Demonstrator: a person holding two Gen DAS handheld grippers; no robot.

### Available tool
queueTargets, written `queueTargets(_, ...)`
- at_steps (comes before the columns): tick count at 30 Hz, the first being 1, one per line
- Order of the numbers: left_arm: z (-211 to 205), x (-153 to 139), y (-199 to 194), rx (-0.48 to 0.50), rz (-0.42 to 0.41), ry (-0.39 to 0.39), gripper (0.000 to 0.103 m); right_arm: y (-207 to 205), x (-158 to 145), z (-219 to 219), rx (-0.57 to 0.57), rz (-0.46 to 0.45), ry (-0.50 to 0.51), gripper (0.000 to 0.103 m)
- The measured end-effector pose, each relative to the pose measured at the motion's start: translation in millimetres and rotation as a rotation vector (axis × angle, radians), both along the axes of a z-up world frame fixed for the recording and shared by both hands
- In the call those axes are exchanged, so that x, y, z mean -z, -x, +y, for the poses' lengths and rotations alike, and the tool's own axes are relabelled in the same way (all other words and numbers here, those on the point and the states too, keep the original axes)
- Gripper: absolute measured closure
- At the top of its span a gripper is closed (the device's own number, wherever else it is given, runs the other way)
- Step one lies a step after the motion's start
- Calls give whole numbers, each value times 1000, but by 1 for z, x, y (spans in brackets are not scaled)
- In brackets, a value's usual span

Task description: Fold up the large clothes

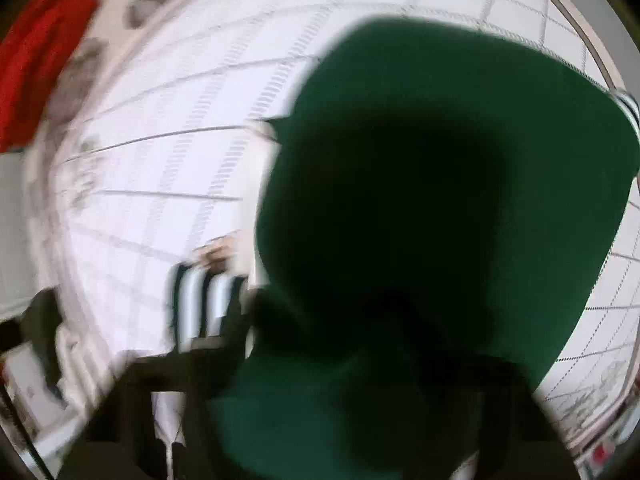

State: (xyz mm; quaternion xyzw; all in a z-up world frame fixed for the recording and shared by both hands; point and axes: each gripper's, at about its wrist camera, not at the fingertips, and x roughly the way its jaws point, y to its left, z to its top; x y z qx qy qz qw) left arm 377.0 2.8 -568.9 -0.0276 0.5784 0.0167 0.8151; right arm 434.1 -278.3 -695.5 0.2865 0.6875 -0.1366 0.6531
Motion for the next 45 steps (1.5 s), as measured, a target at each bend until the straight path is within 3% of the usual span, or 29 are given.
queueTargets(2, -1, 4, 0, 9, 5, 2, 34, 6, -15, 3, -17, -47, 21, 91)
queueTargets(6, 6, -4, 8, 4, -16, 28, 34, 27, -80, 9, -39, -212, -22, 94)
queueTargets(10, 10, -3, 10, -12, -16, 42, 34, 20, -103, 17, -81, -270, -57, 95)
queueTargets(14, 14, 17, 6, -10, 26, 6, 34, -18, -70, 48, -235, -240, -54, 92)
queueTargets(15, 15, 22, 6, -10, 37, -2, 34, -30, -47, 50, -264, -200, -89, 86)
queueTargets(17, 21, 37, 5, -21, 77, 6, 33, -40, -12, 49, -243, -137, -218, 62)
queueTargets(18, 25, 40, 5, -31, 81, 18, 32, -41, -7, 39, -207, -135, -284, 61)
queueTargets(19, 28, 40, 6, -39, 83, 29, 31, -38, -8, 33, -182, -150, -321, 60)
queueTargets(21, 34, 36, 10, -56, 88, 42, 31, -26, -37, 11, -122, -280, -411, 58)
queueTargets(23, 37, 29, 16, -75, 84, 57, 33, -15, -60, 0, -105, -377, -428, 54)
queueTargets(25, 39, 19, 24, -90, 67, 76, 33, -7, -70, -1, -122, -402, -417, 54)
queueTargets(28, 37, 4, 33, -103, 43, 77, 33, -19, -30, 20, -208, -264, -381, 63)
queueTargets(30, 34, 2, 37, -113, 45, 76, 33, -35, 13, 30, -245, -166, -330, 63)
queueTargets(31, 32, 1, 38, -115, 47, 71, 33, -39, 18, 27, -245, -168, -337, 63)
queueTargets(33, 29, -1, 38, -124, 42, 70, 33, -37, -4, 15, -234, -229, -382, 62)
queueTargets(35, 31, -7, 41, -139, 24, 94, 33, -11, -40, -16, -199, -342, -374, 50)
queueTargets(36, 28, -11, 45, -142, 17, 111, 33, 1, -52, -32, -167, -378, -328, 45)
queueTargets(38, 22, -16, 51, -144, 12, 130, 33, 38, -72, -84, -67, -411, -142, 30)
queueTargets(39, 19, -16, 54, -147, 16, 133, 33, 52, -70, -111, -14, -390, -61, 26)
queueTargets(41, 10, -7, 62, -149, 54, 145, 33, 68, -48, -155, 57, -317, -27, 25)
queueTargets(43, 0, 4, 65, -158, 91, 162, 33, 76, -4, -186, 121, -235, -128, 25)
queueTargets(45, -8, 11, 67, -165, 102, 170, 33, 79, 35, -196, 161, -221, -313, 25)
